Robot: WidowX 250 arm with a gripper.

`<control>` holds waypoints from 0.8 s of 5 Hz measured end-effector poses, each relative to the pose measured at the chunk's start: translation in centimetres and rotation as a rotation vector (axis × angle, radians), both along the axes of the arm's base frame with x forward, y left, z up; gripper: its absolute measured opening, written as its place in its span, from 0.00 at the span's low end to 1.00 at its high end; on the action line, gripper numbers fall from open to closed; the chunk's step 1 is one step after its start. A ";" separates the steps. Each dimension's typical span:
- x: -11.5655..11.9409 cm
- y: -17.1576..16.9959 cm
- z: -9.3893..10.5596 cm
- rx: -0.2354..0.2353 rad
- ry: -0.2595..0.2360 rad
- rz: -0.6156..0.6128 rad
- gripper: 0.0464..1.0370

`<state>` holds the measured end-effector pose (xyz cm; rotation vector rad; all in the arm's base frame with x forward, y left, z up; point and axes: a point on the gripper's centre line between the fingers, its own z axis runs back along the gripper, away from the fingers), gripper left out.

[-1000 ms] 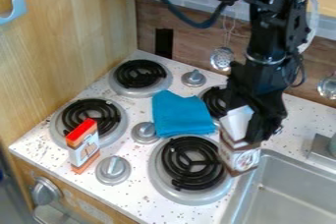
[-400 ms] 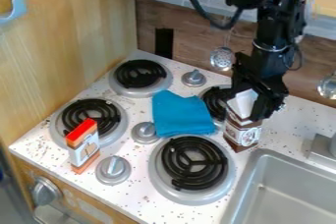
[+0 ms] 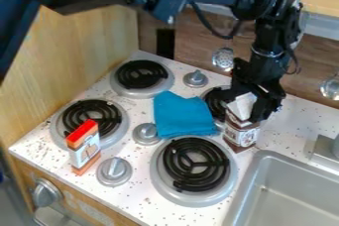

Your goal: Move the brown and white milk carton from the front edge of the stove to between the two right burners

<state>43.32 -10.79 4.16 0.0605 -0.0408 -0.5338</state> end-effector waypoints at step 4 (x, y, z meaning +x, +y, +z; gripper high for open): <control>-0.8 0.5 -1.4 0.020 0.003 0.053 0.97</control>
